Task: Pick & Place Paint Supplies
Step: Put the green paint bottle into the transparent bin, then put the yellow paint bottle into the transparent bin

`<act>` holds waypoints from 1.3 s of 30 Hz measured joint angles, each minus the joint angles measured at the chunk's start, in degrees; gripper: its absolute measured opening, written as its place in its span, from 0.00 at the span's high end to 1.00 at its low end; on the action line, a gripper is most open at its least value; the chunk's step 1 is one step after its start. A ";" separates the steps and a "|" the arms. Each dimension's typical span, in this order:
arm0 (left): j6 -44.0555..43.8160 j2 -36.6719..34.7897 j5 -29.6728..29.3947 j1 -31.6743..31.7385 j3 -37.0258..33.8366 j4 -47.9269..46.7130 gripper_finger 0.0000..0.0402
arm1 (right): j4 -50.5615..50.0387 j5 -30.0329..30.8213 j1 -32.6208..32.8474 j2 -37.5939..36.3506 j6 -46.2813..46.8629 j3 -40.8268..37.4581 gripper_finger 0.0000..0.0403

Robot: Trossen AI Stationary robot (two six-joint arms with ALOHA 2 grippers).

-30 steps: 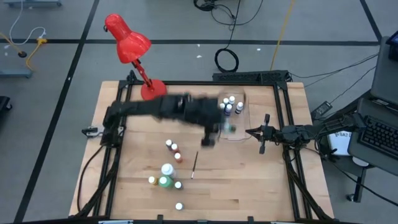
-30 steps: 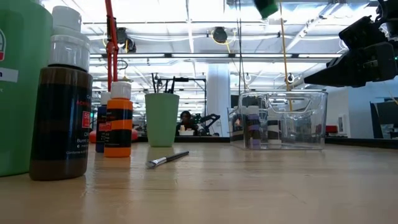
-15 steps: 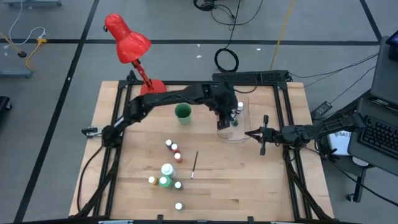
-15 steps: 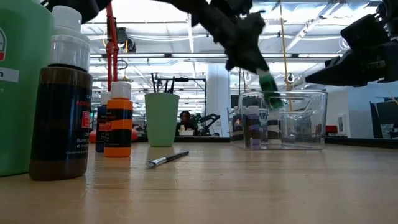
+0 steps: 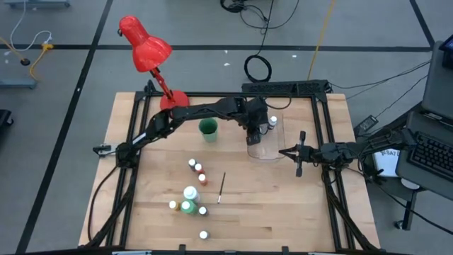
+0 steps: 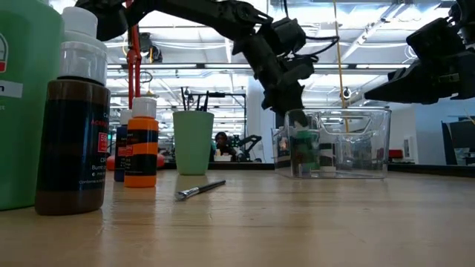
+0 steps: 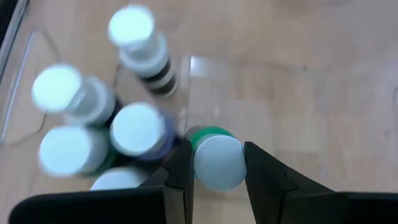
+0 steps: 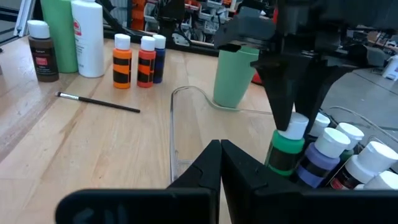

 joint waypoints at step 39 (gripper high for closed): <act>-0.72 -20.28 -5.69 -4.10 0.03 -33.45 0.33 | -0.66 0.06 0.00 0.00 -0.15 0.02 0.99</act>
